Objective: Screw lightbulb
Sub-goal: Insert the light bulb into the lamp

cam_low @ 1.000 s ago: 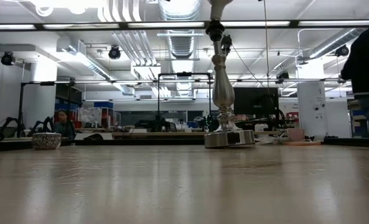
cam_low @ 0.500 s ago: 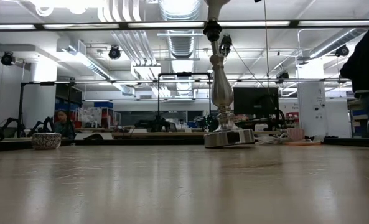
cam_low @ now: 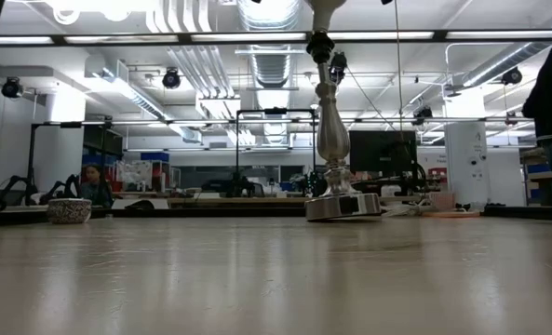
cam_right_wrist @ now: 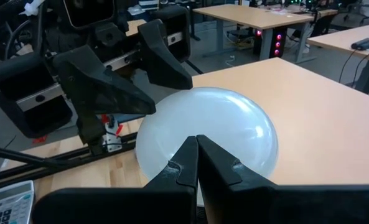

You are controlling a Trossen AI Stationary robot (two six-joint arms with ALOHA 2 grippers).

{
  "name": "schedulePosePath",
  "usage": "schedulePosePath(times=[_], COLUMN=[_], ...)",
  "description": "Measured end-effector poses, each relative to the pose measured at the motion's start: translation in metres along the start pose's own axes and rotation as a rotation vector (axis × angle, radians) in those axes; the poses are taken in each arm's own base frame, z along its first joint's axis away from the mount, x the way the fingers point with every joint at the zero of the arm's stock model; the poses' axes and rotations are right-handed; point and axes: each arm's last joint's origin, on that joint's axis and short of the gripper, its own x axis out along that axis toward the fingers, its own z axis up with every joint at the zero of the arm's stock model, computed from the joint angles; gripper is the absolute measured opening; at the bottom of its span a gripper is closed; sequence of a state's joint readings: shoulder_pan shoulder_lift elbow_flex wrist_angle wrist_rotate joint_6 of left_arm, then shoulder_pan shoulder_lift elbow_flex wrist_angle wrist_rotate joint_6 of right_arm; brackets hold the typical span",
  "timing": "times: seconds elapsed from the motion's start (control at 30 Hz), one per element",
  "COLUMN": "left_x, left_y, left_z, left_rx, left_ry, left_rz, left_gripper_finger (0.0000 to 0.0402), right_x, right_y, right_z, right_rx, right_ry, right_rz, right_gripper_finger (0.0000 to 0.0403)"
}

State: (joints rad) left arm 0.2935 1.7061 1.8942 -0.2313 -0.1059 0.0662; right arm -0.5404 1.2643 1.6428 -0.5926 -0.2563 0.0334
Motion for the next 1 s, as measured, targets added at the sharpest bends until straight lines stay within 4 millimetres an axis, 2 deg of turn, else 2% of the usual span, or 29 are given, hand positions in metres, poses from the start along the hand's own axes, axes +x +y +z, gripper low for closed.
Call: schedulePosePath(times=[0.53,1.0], left_x=[0.0012,0.0031], left_y=[0.0007,0.0022], left_z=[-0.0062,0.001], left_rx=[-0.049,-0.009], left_ry=[0.05,-0.04], left_rz=[-0.005,0.016], left_gripper_finger=[0.0168,0.0157], right_x=[-0.005,-0.0101], right_y=[0.0017,0.0004], right_z=[0.0055,0.0049], right_rx=[-0.021,-0.016], right_ry=[-0.054,-0.046], right_rz=[-0.002,-0.09], right_gripper_finger=[0.0,0.0])
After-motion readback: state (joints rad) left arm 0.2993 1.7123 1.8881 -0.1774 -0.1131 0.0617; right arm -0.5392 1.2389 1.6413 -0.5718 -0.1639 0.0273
